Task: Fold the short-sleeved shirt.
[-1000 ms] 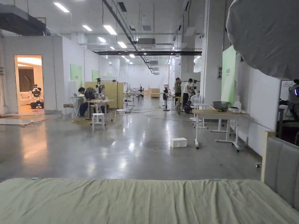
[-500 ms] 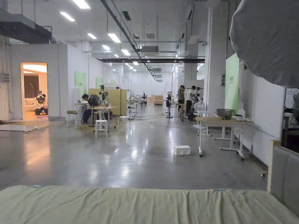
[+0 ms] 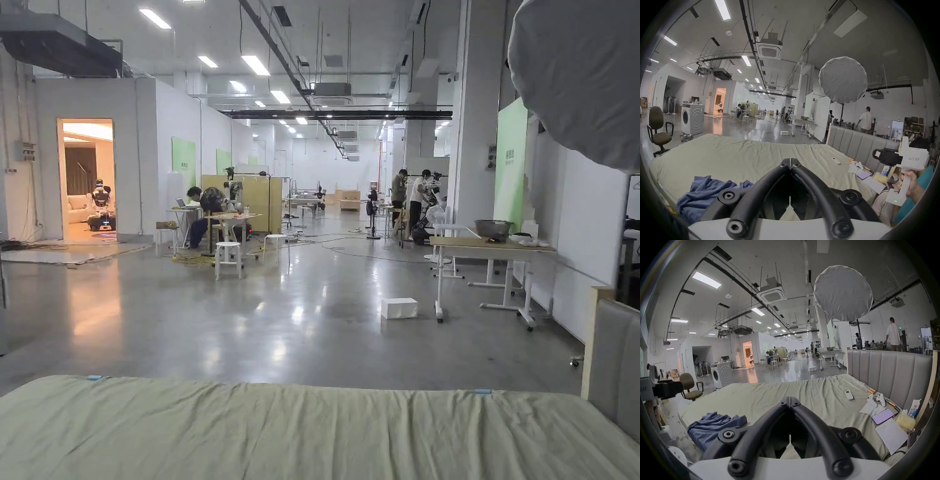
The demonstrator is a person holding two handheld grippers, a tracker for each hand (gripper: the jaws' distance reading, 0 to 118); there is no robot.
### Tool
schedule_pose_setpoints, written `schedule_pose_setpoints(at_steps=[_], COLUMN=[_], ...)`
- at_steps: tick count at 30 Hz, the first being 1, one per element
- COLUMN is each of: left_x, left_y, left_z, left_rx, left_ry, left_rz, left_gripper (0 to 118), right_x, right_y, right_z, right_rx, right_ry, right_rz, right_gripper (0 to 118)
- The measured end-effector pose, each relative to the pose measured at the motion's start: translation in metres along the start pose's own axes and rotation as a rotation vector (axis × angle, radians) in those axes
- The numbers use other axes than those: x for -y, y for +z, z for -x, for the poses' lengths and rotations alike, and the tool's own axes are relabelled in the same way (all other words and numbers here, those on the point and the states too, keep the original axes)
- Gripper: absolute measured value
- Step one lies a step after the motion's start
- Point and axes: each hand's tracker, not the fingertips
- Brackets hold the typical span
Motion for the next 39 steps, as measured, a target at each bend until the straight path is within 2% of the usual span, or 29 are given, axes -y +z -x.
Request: schedule_pose_setpoints(at_steps=[4, 8, 11, 12, 13, 15, 18, 19, 22, 28, 32, 34, 35, 36, 37, 39], left_x=[0.005, 0.006, 0.008, 0.011, 0.015, 0.032, 0.062, 0.074, 0.111, 0.163, 0.197, 0.217, 0.226, 0.229, 0.229, 0.223], left_y=[0.0, 0.001, -0.004, -0.014, -0.023, -0.042, -0.068, -0.075, -0.098, -0.152, -0.184, -0.195, -0.199, -0.195, -0.194, -0.193], left_z=[0.013, 0.04, 0.067, 0.08, 0.095, 0.124, 0.165, 0.177, 0.205, 0.241, 0.256, 0.256, 0.254, 0.243, 0.237, 0.238], left_rx=[-0.042, -0.094, -0.137, -0.152, -0.16, -0.199, -0.254, -0.254, -0.321, -0.32, -0.332, -0.318, -0.344, -0.358, -0.36, -0.384], left_ry=[0.05, 0.097, 0.061, 0.042, 0.048, 0.047, 0.106, 0.112, 0.1, 0.054, 0.143, 0.187, 0.142, 0.046, 0.015, 0.058], left_rz=[0.009, 0.0, 0.049, 0.092, 0.151, 0.213, 0.387, 0.393, 0.451, 0.622, 0.7, 0.769, 0.798, 0.761, 0.738, 0.743], left_gripper=[2, 38, 69, 76, 80, 81, 88, 92, 108, 110, 109, 105, 104, 104, 103, 88], right_x=[0.0, 0.006, 0.014, 0.015, 0.02, 0.023, 0.025, 0.027, 0.036, 0.071, 0.089, 0.095, 0.098, 0.101, 0.104, 0.111], right_y=[0.001, 0.002, -0.001, -0.003, -0.005, -0.011, -0.015, -0.014, -0.013, -0.011, -0.008, -0.008, -0.009, -0.009, -0.01, -0.013], right_z=[0.0, 0.001, 0.001, -0.001, -0.003, -0.005, -0.003, -0.003, -0.005, -0.009, -0.005, -0.002, 0.0, 0.002, 0.003, 0.005], right_rx=[-0.015, -0.032, -0.054, -0.075, -0.095, -0.117, -0.103, -0.097, -0.082, -0.002, 0.038, 0.053, 0.053, 0.051, 0.049, 0.035], right_ry=[0.01, 0.007, -0.015, -0.037, -0.108, -0.159, -0.135, -0.12, -0.103, -0.042, -0.08, -0.09, -0.09, -0.091, -0.088, -0.102], right_rz=[0.002, 0.022, 0.056, 0.076, 0.118, 0.129, 0.153, 0.162, 0.22, 0.393, 0.474, 0.506, 0.515, 0.53, 0.544, 0.562], right_gripper=[0, 0, 0, 0, 0, 0, 0, 0, 0, 0, 0, 0, 0, 0, 0, 0])
